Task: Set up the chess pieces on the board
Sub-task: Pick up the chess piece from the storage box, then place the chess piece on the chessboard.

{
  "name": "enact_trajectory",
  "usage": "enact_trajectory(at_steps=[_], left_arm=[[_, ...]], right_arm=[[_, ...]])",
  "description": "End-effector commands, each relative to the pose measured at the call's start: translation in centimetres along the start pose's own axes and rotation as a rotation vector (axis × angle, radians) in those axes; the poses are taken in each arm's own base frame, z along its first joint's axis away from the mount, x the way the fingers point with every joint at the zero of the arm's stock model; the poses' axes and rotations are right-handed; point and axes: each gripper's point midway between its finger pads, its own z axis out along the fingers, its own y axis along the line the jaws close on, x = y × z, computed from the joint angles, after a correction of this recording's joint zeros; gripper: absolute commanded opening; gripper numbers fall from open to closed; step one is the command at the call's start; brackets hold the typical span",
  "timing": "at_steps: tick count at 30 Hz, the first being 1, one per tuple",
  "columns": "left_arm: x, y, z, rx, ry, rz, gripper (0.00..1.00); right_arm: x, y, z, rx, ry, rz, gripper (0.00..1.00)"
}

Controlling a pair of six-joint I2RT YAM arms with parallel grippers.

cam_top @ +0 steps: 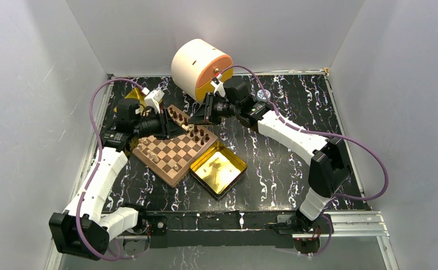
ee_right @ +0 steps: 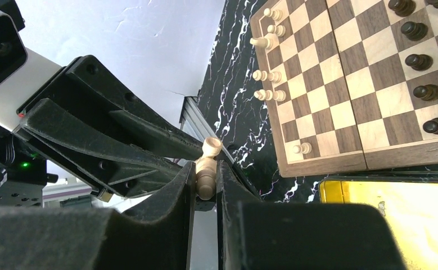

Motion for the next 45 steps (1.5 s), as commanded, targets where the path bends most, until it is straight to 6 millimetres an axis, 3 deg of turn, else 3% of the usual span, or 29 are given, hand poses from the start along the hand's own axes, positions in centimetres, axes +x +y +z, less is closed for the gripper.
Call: enact_trajectory(at_steps=[1, 6, 10, 12, 15, 20, 26, 33, 40, 45], left_arm=[[-0.9, 1.1, -0.5, -0.102, -0.042, 0.001, 0.00], [-1.5, 3.2, -0.9, -0.239, -0.094, -0.072, 0.00], [-1.7, 5.6, -1.7, -0.403, -0.113, -0.147, 0.00], [-2.4, 5.9, -2.1, -0.437, -0.133, -0.150, 0.00], [-4.5, 5.1, -3.5, -0.464, -0.205, -0.118, 0.00], [-8.5, 2.4, -7.6, -0.501, -0.365, -0.049, 0.00], [-11.6, -0.3, -11.1, -0.511, -0.497, -0.026, 0.00], [-15.7, -2.4, -16.7, -0.576, -0.759, -0.024, 0.00], [-17.0, -4.4, -20.4, -0.572, -0.902, -0.010, 0.00], [-16.7, -4.6, -20.9, -0.567, -0.920, -0.007, 0.00]], right_arm=[[-1.1, 2.4, -1.5, -0.054, -0.059, -0.059, 0.18], [-1.5, 1.7, -2.0, -0.012, -0.102, -0.078, 0.15], [-1.7, 0.1, -2.0, 0.073, -0.114, -0.110, 0.15], [-1.5, -0.5, -1.8, 0.105, -0.114, -0.128, 0.15], [-0.8, -1.5, -1.0, 0.163, -0.101, -0.159, 0.15], [1.5, -1.7, 1.8, 0.231, -0.048, -0.244, 0.15], [4.5, -1.6, 6.9, 0.315, 0.030, -0.367, 0.15], [8.5, -2.5, 12.2, 0.325, 0.105, -0.443, 0.14], [11.1, -4.7, 15.3, 0.420, 0.142, -0.517, 0.14], [11.7, -5.7, 16.6, 0.476, 0.122, -0.578, 0.13]])
